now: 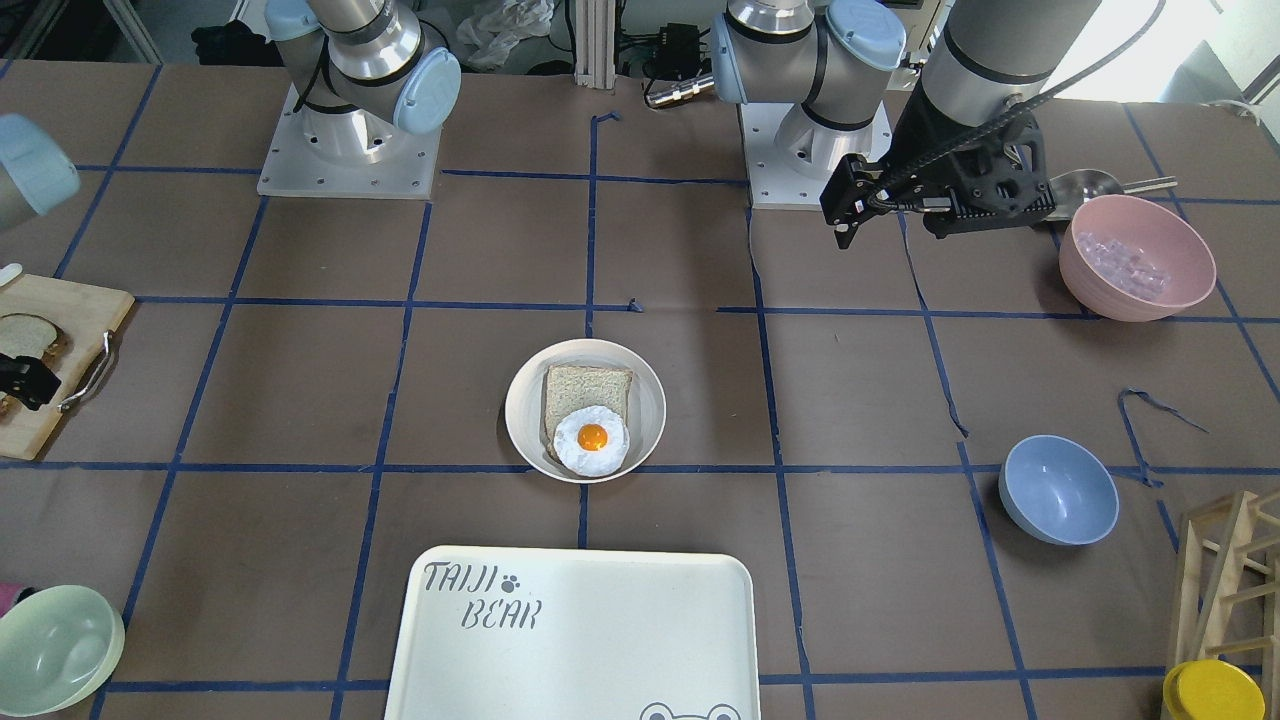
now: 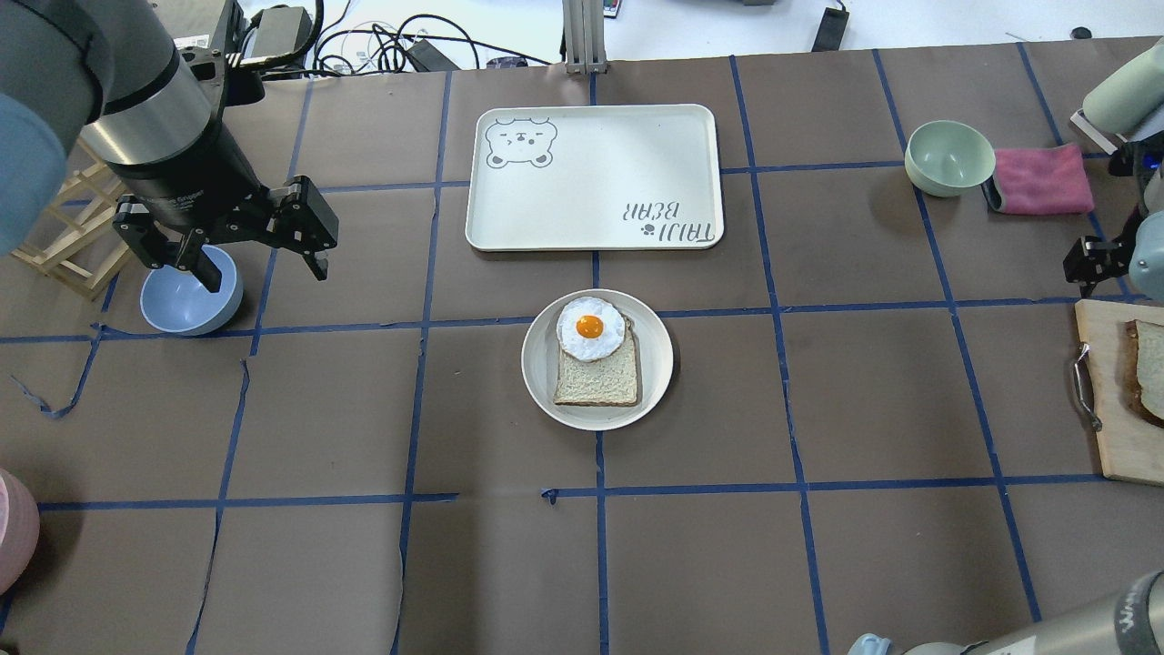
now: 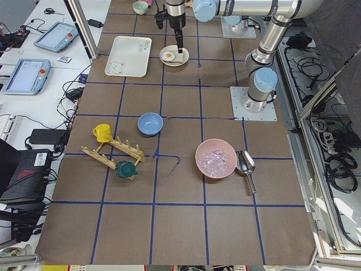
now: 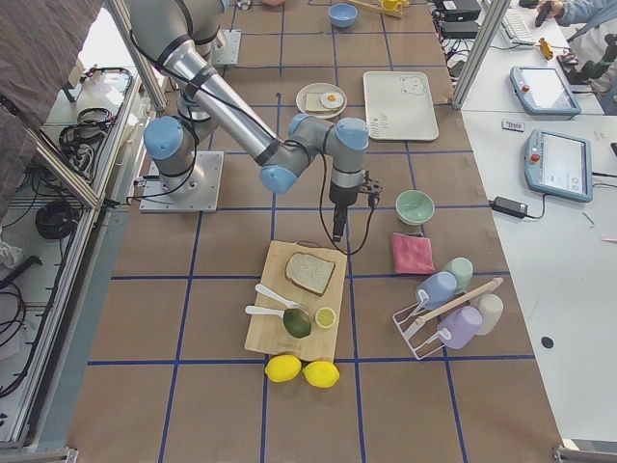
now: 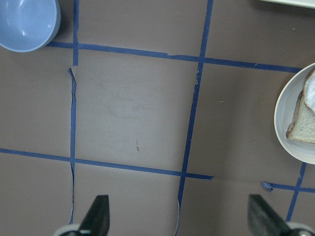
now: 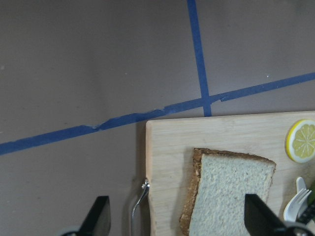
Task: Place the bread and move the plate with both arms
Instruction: 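Lower the right gripper and grasp the bread slice on the cutting board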
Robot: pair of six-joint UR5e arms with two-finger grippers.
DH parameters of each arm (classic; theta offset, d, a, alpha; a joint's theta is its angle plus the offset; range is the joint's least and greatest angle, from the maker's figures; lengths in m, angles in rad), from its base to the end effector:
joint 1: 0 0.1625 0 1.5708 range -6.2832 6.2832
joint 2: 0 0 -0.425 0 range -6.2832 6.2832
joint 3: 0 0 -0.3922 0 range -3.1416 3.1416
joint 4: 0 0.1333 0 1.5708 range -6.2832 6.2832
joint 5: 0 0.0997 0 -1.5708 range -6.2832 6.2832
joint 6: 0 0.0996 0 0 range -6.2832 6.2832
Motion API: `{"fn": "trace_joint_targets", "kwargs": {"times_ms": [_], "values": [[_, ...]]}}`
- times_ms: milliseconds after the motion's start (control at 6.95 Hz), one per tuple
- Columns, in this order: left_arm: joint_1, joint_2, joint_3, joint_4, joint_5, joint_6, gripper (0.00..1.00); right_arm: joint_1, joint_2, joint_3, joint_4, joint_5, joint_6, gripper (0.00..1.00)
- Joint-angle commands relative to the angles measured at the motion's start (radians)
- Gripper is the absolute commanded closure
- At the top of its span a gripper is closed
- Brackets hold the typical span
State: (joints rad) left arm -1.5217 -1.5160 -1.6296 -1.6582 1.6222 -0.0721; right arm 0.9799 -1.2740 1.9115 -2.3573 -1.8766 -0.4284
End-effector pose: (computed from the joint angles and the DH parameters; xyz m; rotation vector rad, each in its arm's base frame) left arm -0.1055 -0.4649 0.4771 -0.1833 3.0806 0.1402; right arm -0.2218 -0.5161 0.2564 -0.2596 -2.7908 -0.0281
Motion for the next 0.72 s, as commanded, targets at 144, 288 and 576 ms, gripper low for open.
{"fn": "trace_joint_targets", "kwargs": {"times_ms": [144, 288, 576], "values": [[0.0, 0.0, -0.001, 0.0, 0.001, 0.0, 0.0, -0.067, 0.057, 0.049, -0.029, -0.065, -0.029, 0.33], [0.0, 0.0, -0.001, 0.0, 0.001, 0.0, 0.0, -0.069, 0.059, 0.052, -0.031, -0.068, -0.029, 0.33], [0.0, -0.001, -0.001, 0.0, 0.001, 0.0, 0.0, -0.069, 0.062, 0.061, -0.031, -0.091, -0.027, 0.33]]}}
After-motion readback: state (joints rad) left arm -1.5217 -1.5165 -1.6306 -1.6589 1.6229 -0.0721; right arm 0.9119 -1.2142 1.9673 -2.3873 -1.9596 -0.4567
